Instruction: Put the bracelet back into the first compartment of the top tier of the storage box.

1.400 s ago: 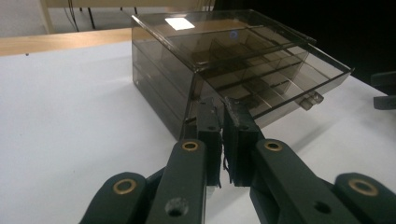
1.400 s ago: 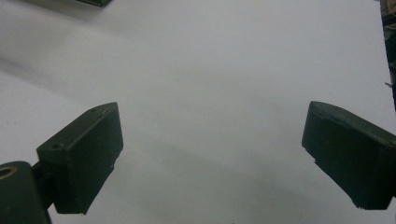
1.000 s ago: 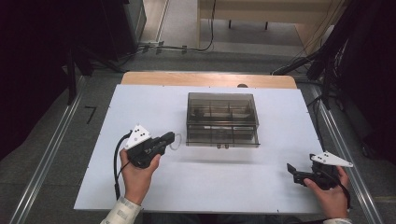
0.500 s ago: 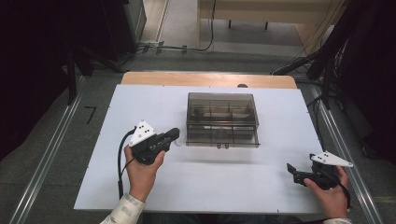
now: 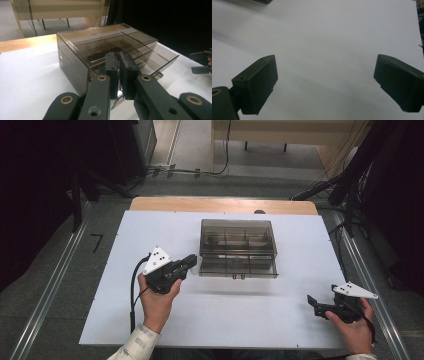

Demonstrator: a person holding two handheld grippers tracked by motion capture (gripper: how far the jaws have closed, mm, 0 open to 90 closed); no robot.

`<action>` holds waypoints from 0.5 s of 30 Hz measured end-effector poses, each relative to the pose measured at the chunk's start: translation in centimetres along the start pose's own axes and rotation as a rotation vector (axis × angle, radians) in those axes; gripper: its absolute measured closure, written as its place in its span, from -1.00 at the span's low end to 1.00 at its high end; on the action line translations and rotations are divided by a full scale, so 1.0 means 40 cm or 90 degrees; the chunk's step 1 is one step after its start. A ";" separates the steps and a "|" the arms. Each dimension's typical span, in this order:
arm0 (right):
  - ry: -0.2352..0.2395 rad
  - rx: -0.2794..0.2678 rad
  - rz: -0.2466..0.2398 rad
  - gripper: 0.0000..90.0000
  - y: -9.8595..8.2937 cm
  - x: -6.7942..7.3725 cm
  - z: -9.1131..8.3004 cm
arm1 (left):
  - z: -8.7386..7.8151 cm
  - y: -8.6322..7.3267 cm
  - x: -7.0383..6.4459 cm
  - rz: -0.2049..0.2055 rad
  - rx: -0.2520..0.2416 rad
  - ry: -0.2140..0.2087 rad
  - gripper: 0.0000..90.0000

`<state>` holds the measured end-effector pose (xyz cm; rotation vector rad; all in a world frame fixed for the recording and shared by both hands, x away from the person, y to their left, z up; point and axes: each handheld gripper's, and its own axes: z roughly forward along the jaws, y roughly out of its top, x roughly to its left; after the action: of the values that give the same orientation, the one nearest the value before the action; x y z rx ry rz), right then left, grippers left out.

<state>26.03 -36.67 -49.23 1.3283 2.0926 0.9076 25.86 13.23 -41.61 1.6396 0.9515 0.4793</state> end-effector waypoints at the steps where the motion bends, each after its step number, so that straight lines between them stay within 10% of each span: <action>1: 0.000 0.000 0.000 -0.92 0.000 0.000 0.000 | 0.003 0.001 -0.002 0.000 -0.002 -0.002 0.92; 15: 0.000 0.000 0.002 -0.92 -0.001 -0.001 0.000 | 0.019 0.027 -0.018 0.003 -0.024 -0.013 0.92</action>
<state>26.02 -36.73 -49.25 1.3331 2.0913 0.9087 26.36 12.14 -40.68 1.6101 0.9185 0.4791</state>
